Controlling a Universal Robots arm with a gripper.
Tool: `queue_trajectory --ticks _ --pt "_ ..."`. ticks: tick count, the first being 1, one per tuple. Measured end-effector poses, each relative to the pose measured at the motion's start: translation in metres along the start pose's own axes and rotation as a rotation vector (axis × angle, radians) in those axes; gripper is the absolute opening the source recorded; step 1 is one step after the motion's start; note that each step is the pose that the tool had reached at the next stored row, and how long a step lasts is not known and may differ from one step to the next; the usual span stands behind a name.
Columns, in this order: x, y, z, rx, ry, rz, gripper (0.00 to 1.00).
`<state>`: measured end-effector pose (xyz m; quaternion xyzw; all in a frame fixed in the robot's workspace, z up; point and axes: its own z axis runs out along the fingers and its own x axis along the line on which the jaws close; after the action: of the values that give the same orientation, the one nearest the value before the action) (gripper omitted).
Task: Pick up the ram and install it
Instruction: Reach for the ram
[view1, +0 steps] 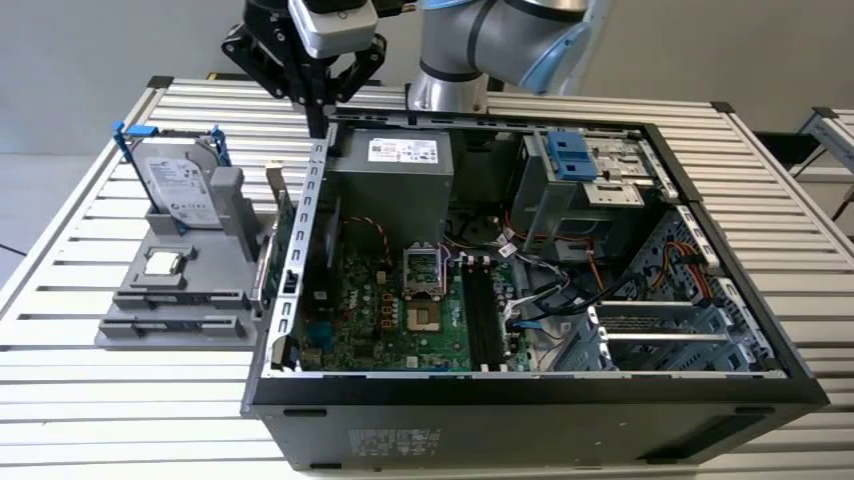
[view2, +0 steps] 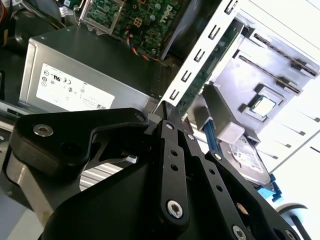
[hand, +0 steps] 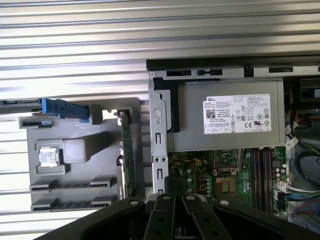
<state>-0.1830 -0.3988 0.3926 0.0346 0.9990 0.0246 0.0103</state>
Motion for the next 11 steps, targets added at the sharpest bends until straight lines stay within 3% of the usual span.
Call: queue_trajectory --ticks 11 --pt "0.0109 -0.0007 -0.0002 -0.0001 -0.0001 0.0 0.0"
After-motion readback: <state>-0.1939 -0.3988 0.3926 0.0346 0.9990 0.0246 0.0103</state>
